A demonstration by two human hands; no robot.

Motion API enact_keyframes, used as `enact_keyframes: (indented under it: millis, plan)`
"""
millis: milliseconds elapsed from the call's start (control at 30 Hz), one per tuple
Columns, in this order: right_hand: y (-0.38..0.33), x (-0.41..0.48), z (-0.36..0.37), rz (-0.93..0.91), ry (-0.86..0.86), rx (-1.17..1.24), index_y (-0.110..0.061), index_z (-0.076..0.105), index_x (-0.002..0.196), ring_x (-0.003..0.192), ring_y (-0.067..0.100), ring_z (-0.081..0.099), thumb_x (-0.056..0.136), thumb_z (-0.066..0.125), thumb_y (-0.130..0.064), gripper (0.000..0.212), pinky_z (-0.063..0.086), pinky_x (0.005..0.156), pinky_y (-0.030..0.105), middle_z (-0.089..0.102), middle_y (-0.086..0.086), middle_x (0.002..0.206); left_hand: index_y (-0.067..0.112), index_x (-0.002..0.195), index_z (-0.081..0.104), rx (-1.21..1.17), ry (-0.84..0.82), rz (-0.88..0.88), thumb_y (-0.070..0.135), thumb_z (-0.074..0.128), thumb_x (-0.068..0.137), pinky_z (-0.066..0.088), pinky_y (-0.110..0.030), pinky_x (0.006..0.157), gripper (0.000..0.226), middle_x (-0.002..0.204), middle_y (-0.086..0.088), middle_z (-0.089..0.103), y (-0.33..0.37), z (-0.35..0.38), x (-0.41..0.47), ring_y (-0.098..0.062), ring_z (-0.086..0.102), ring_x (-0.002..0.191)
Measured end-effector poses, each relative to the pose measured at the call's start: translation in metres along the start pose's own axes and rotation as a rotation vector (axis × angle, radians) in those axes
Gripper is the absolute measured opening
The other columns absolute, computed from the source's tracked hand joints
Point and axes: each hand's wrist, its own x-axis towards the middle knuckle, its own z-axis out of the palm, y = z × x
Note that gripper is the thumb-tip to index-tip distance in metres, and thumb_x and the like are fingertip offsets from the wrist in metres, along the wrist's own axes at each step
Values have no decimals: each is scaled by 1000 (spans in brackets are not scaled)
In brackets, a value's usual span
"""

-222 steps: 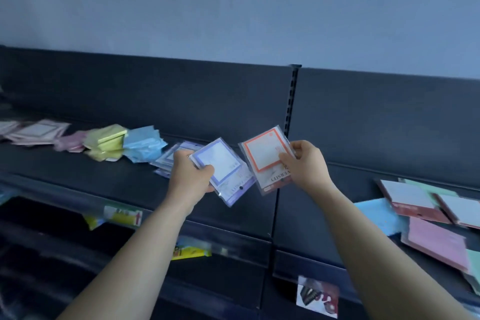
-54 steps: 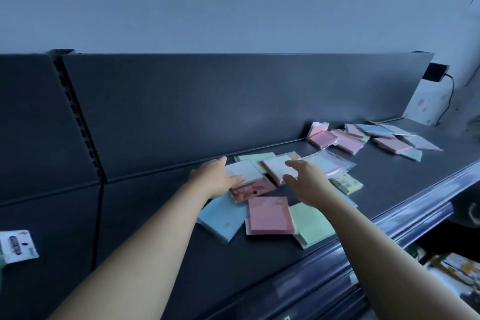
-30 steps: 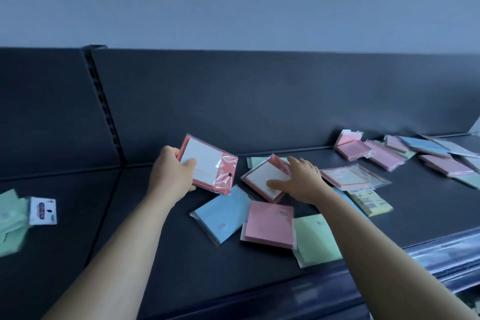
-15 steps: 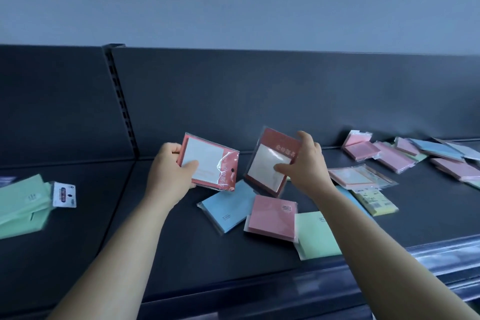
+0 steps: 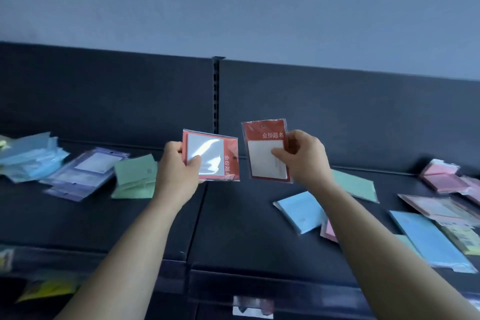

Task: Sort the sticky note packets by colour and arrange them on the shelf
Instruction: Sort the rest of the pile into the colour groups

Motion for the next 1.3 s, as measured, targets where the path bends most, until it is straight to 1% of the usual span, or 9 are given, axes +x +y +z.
enact_keyframes:
  millis: [200,400,500,633,767,867,967,1100,1300]
  plan:
    - [-60,-7,71,11,-31,172,-20,58,94,82,14,67,88,65,-19,9,55,62,26,70,-3,91,20,107,43,83,114,7,14,50,94,39,-25,55,16,92,9,55,-21,-89,19,-1,52,75]
    - [-130,-17,153,24,-60,257,-9,53,102,80,16,62,94,55,-20,14,44,49,14,65,6,101,23,111,43,101,164,-36,13,45,93,53,-37,70,21,105,4,57,-51,-187,46,-18,58,90]
    - [-157,-26,194,42,-101,264,-10,49,103,94,26,62,95,52,-17,11,49,66,26,63,9,106,23,113,44,64,168,-64,11,45,91,58,-50,74,24,109,2,60,-68,-235,60,-20,62,92]
    - [-186,-35,239,66,-202,321,-22,45,99,98,23,63,90,48,-8,17,55,84,49,63,3,108,18,118,45,29,178,-82,2,47,88,61,-41,66,34,116,0,59,-88,-286,75,-21,63,96]
    - [-210,-38,273,45,-255,350,-24,46,107,94,17,64,83,53,0,35,55,85,43,64,-2,104,19,121,48,68,231,-81,2,48,84,60,-40,70,40,116,1,61,-105,-322,91,-21,63,99]
    - [-226,-32,298,4,-305,365,-26,46,112,94,14,64,83,55,2,41,56,82,37,64,-6,105,12,122,49,110,316,-83,0,46,86,50,-25,67,38,111,1,59,-113,-344,103,-20,60,98]
    - [-242,-22,323,-20,-350,394,-23,47,121,97,13,62,90,56,-3,38,57,80,33,61,-8,110,11,122,47,91,377,-87,-1,43,88,52,-23,60,36,112,-1,60,-118,-363,113,-19,62,94]
    - [-260,-12,358,-61,-368,399,-20,54,120,93,10,63,92,58,-8,30,54,69,23,63,-8,106,18,124,43,103,476,-78,3,44,93,37,-17,56,35,118,2,53,-129,-391,125,-3,53,83]
    - [-293,-9,409,-105,-399,402,-21,60,108,87,4,64,92,58,-10,20,52,64,15,67,-11,97,18,129,40,74,535,-113,4,42,96,39,-18,60,36,115,5,52,-152,-438,145,-15,51,98]
